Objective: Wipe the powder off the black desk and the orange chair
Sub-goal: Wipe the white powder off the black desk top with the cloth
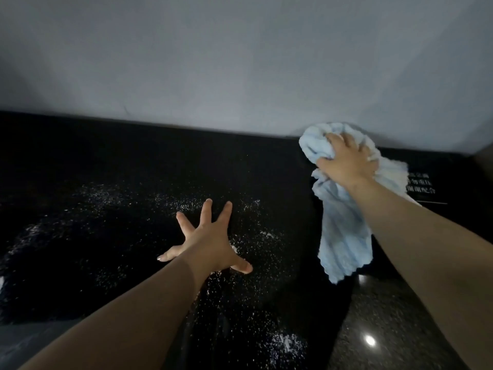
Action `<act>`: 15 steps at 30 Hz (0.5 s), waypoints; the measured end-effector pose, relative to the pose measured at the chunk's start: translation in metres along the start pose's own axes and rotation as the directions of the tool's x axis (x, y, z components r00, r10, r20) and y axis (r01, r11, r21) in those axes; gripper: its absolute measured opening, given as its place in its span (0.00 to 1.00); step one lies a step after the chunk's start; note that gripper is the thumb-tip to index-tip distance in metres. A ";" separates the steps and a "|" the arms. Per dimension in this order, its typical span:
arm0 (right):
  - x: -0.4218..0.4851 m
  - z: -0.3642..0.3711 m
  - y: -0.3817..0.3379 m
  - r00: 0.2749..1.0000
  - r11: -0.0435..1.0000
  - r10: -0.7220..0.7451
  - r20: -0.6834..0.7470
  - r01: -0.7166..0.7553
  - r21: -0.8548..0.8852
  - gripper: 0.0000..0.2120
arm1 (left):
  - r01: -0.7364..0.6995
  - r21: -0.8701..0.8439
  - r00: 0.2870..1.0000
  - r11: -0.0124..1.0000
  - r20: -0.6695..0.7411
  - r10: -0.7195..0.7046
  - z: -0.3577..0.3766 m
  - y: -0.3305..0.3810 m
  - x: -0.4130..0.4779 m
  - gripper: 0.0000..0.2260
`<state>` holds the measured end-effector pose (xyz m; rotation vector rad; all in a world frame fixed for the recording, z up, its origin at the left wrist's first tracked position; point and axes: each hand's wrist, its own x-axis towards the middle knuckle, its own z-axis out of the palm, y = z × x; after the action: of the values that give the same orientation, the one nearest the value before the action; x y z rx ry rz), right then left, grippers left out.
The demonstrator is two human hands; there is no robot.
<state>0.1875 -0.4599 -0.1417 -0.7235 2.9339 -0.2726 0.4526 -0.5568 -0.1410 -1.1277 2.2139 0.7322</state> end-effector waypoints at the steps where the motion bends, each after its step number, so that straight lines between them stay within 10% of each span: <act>1: -0.008 0.004 -0.008 0.999 0.999 -0.035 -0.004 0.035 -0.002 0.25 | 0.002 0.006 1.000 1.000 -0.007 -0.002 0.000 -0.001 0.001 0.59; 7: -0.110 0.025 0.007 0.717 0.714 -0.695 -0.058 0.697 0.063 0.19 | -0.033 0.089 0.997 0.995 -0.068 0.039 0.006 -0.007 0.012 0.61; 13: -0.036 0.012 0.041 0.990 1.000 0.017 -0.143 -0.013 0.026 0.24 | -0.022 0.058 0.999 0.998 -0.045 0.025 0.005 -0.006 0.013 0.60; 15: -0.052 0.020 0.020 0.991 0.997 -0.076 -0.107 0.076 -0.005 0.25 | -0.017 0.032 0.999 0.999 -0.040 0.019 0.003 -0.005 0.013 0.60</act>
<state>0.2273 -0.4210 -0.1618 -0.8472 3.0114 -0.3269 0.4511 -0.5639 -0.1528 -1.1177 2.2640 0.6852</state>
